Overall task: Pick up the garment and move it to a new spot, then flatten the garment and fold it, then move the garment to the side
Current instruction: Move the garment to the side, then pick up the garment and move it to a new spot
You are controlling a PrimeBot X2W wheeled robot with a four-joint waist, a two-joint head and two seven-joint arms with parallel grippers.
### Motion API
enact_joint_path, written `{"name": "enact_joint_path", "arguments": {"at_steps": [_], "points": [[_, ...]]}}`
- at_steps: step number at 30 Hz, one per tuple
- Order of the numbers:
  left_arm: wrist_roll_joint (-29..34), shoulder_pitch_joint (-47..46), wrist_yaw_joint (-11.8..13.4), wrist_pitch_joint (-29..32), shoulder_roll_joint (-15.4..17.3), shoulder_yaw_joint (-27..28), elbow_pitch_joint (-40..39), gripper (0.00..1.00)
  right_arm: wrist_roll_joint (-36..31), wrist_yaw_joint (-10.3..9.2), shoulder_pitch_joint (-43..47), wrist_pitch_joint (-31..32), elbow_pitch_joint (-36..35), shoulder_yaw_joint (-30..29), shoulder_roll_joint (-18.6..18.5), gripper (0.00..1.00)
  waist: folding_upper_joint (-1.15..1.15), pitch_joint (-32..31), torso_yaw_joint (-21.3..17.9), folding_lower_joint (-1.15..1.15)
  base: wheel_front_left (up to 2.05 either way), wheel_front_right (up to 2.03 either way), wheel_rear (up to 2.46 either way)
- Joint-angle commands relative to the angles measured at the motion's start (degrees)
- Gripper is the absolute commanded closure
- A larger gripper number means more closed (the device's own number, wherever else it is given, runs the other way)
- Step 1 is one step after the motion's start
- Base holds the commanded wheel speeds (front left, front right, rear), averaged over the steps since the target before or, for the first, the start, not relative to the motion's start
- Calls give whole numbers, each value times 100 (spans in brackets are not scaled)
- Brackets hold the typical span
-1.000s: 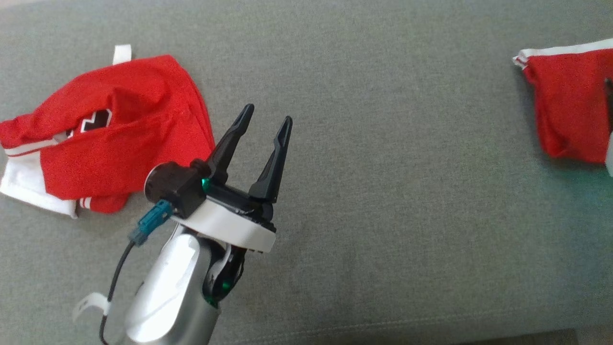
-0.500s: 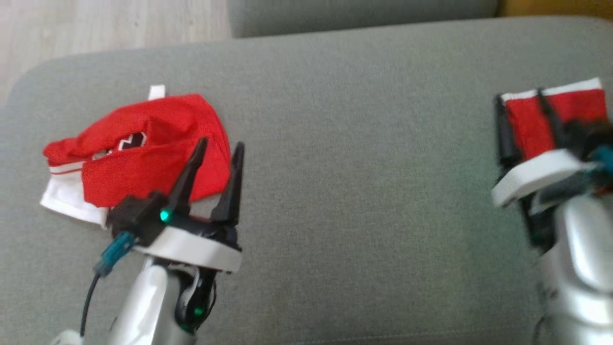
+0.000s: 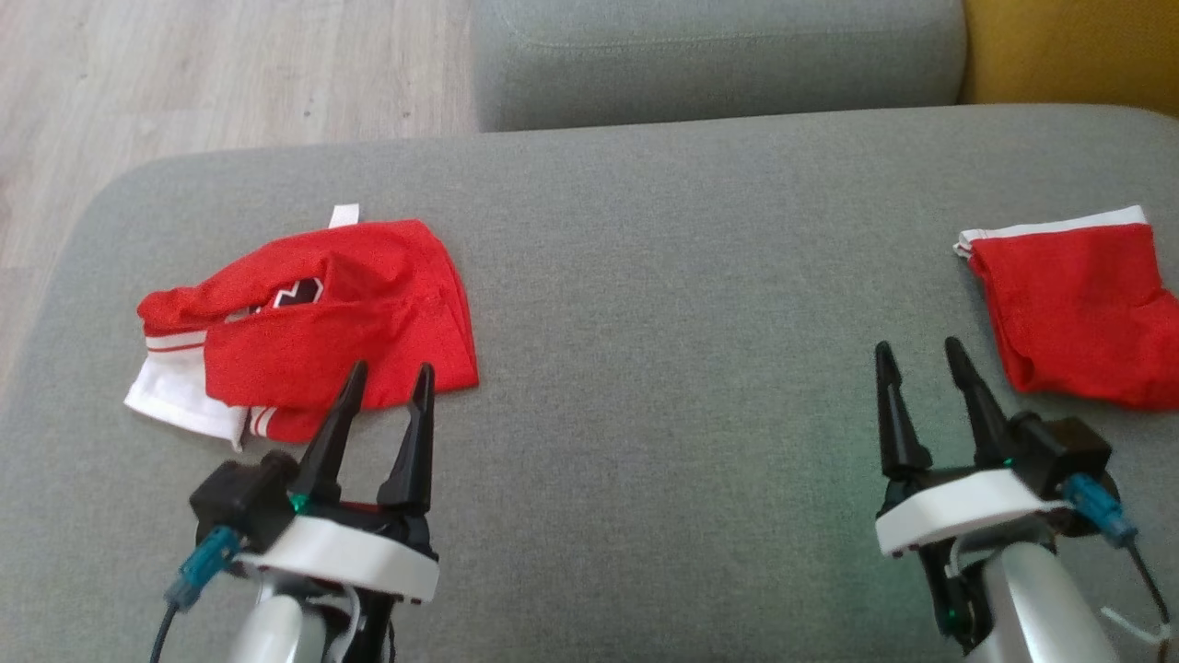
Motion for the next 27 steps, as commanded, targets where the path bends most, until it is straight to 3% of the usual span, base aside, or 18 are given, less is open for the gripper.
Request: {"name": "enact_joint_path", "arguments": {"at_steps": [1,27], "points": [[-38,-141,-10,-29,27,247,-192,0,7,-5,-135,-97,-213,170,16,0,0,-32,4,1,0,0,0],[-87,-1,9,-29,27,278,-312,0,126,-5,52,-188,-322,222,18,0,0,-96,-24,1,0,0,0]]}}
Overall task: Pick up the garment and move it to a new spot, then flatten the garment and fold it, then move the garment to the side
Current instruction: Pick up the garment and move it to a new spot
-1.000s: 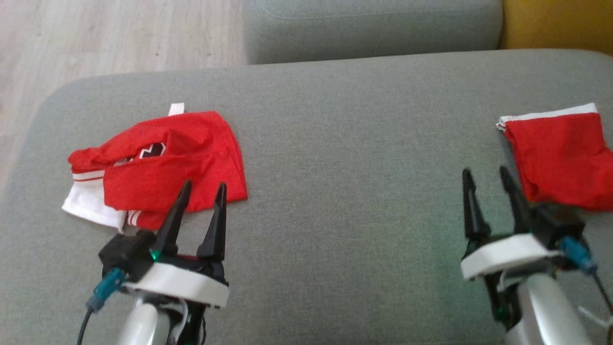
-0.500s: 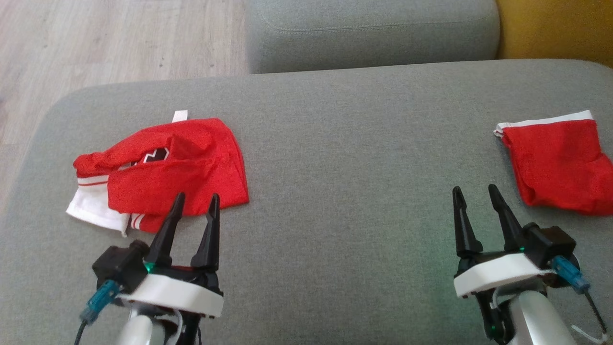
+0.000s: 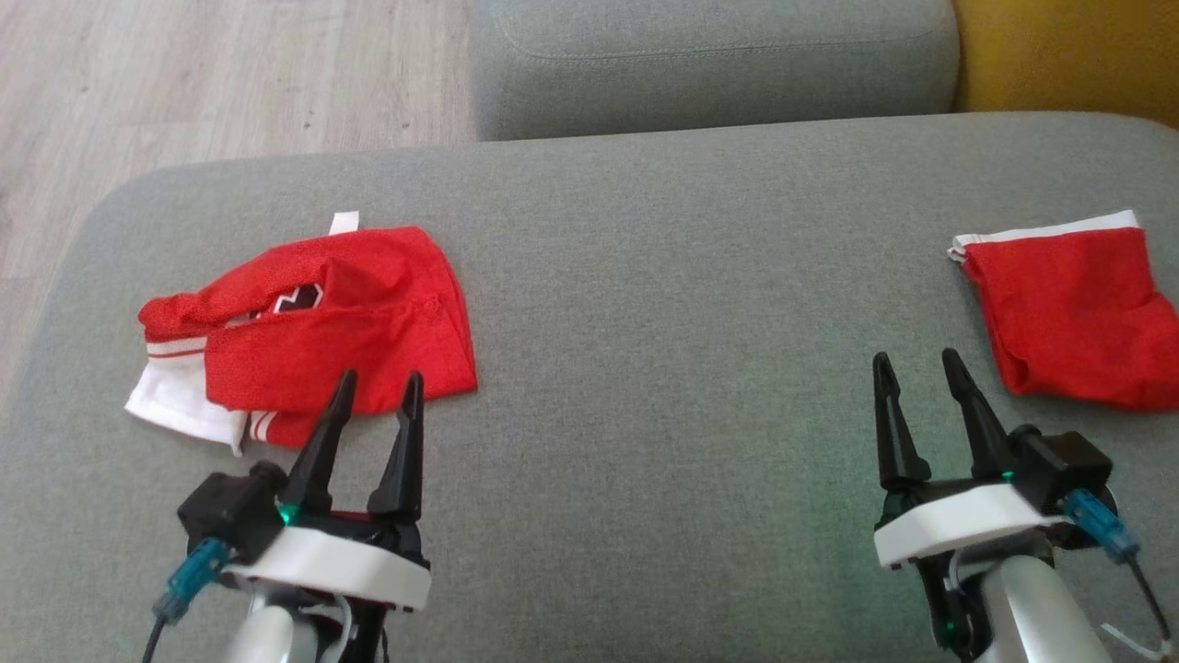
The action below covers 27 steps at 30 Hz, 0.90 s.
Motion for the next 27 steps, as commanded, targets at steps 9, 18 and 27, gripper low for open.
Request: {"name": "enact_joint_path", "arguments": {"at_steps": [9,18,27], "points": [[-28,-178,28,-29,26,155,-195,0,38,-5,-115,-77,-236,138,0,0,0,4,14,0,0,0,0],[-26,-184,23,-29,26,173,-176,0,49,-5,-124,-77,-223,153,0,0,0,18,16,0,0,0,0],[-10,-217,25,-29,26,178,-136,0,21,-5,-111,-77,-187,234,0,0,0,-3,149,0,0,0,0]]}}
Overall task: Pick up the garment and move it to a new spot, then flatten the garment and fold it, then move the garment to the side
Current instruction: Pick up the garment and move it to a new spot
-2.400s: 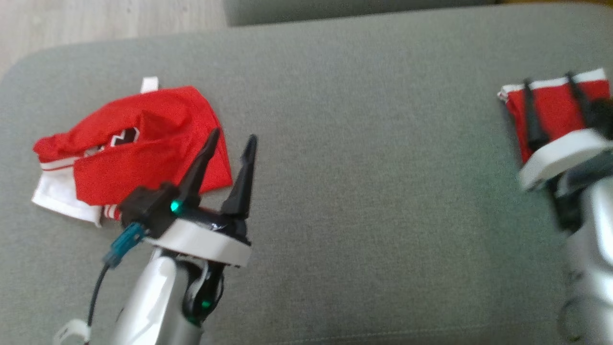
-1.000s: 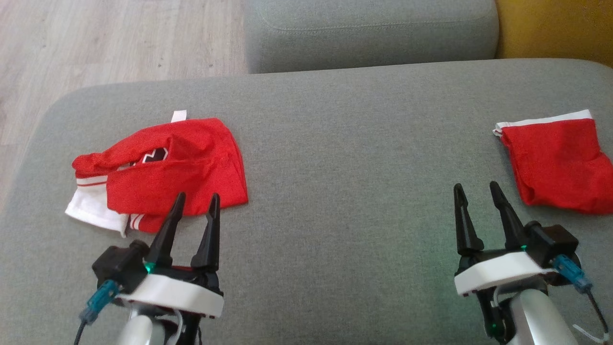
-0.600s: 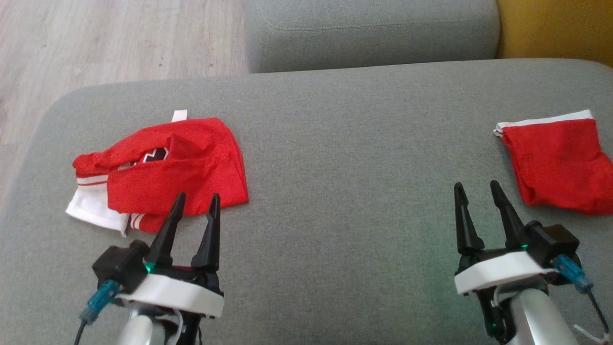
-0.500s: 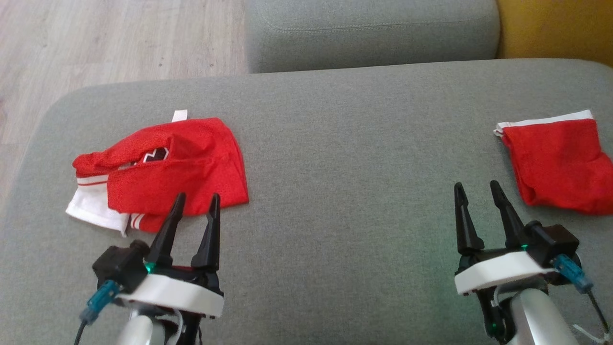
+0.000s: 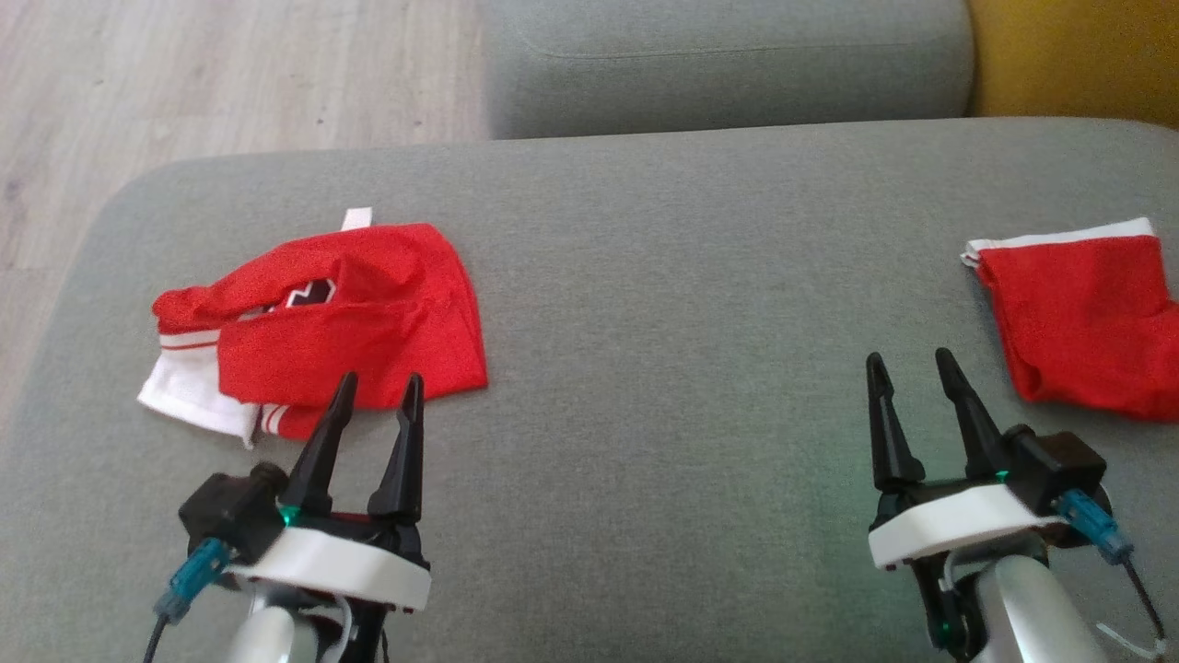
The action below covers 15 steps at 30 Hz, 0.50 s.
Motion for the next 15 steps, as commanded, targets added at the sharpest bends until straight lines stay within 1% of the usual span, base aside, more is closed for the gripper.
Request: {"name": "enact_joint_path", "arguments": {"at_steps": [1,9,10,15], "points": [[-4,-221,25,-29,26,183,-168,0,21,-5,-107,-62,-164,181,0,0,0,-16,89,0,0,0,0],[107,-210,68,-29,26,262,-84,0,116,-5,-33,-62,-96,393,1,0,0,-81,650,0,0,0,0],[107,-210,68,-29,26,262,-84,0,116,-5,-33,-62,-96,393,1,0,0,-81,650,0,0,0,0],[179,-205,85,-29,26,414,-29,0,194,-5,24,-62,-37,550,1,0,0,-139,1075,0,0,0,0]]}}
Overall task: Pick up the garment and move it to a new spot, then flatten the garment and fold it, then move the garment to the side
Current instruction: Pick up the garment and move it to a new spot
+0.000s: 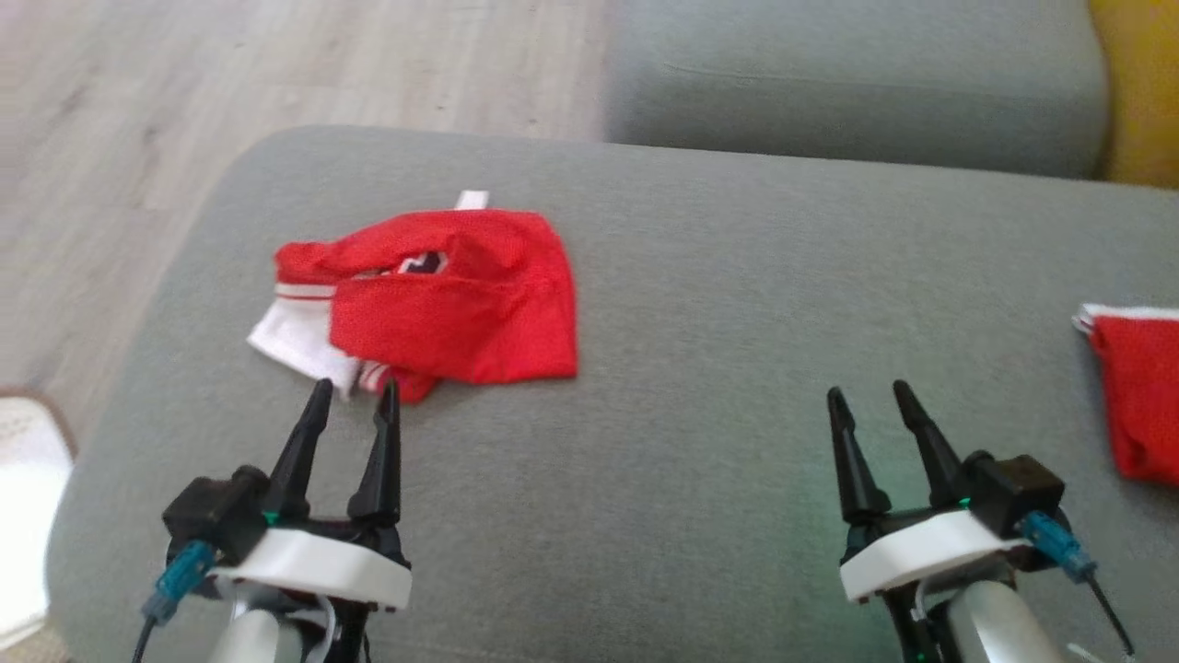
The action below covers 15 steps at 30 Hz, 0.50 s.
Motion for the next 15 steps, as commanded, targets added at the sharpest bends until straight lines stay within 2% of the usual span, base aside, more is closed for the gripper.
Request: {"name": "enact_joint_path", "arguments": {"at_steps": [1,8,15], "points": [[71,-197,32,-31,23,215,-163,0,53,-5,-130,-62,-160,151,-1,0,0,-53,215,0,0,0,0],[184,-174,12,-31,23,451,-34,0,194,-5,-116,-62,-77,405,-1,0,0,-120,603,0,0,0,0],[259,-244,-26,-31,23,635,78,0,259,-5,-135,-62,-58,505,-1,0,0,-77,712,0,0,0,0]]}}
